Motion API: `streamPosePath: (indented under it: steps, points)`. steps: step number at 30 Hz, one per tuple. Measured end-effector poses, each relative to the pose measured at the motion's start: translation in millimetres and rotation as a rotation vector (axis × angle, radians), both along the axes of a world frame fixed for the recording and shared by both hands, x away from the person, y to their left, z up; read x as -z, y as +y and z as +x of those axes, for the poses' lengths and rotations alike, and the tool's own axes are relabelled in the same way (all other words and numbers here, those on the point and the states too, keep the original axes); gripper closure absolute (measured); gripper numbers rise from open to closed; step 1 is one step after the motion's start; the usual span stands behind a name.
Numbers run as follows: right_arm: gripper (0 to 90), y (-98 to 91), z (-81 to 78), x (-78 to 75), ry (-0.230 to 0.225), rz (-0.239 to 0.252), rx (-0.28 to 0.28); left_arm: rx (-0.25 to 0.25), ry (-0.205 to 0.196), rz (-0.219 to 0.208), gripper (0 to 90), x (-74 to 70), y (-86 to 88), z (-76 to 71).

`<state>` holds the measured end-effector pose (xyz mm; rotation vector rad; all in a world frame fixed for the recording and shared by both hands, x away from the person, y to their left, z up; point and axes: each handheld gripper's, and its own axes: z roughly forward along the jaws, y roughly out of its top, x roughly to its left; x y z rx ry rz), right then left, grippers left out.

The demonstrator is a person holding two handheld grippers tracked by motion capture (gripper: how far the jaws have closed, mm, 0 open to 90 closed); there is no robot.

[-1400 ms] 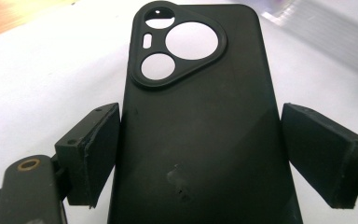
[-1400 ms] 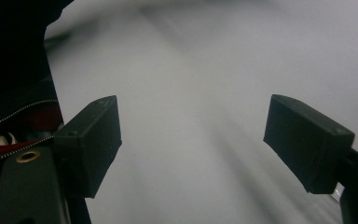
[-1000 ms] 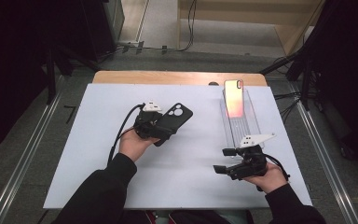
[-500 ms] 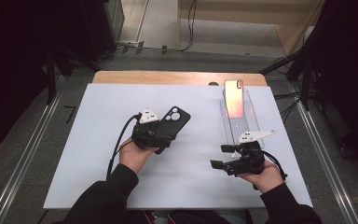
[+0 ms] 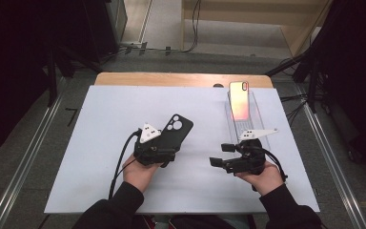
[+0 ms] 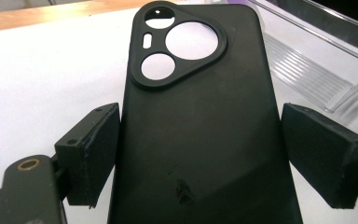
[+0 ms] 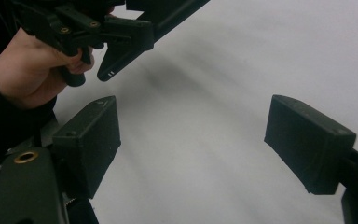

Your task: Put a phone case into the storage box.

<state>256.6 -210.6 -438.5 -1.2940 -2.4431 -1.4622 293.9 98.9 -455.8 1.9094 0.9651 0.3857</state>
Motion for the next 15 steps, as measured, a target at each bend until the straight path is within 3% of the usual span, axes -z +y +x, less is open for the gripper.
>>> streamPosePath:
  steps: [9,15]
  points:
    - [16.4,13.7,2.5,-4.8,0.01,0.008,0.025,-0.037,-0.012,-0.041,14.7,5.8,0.9,-15.1]
    - [16.5,22.5,3.7,-6.8,0.018,0.009,0.045,-0.062,-0.033,-0.046,14.7,9.1,-1.5,-22.2]
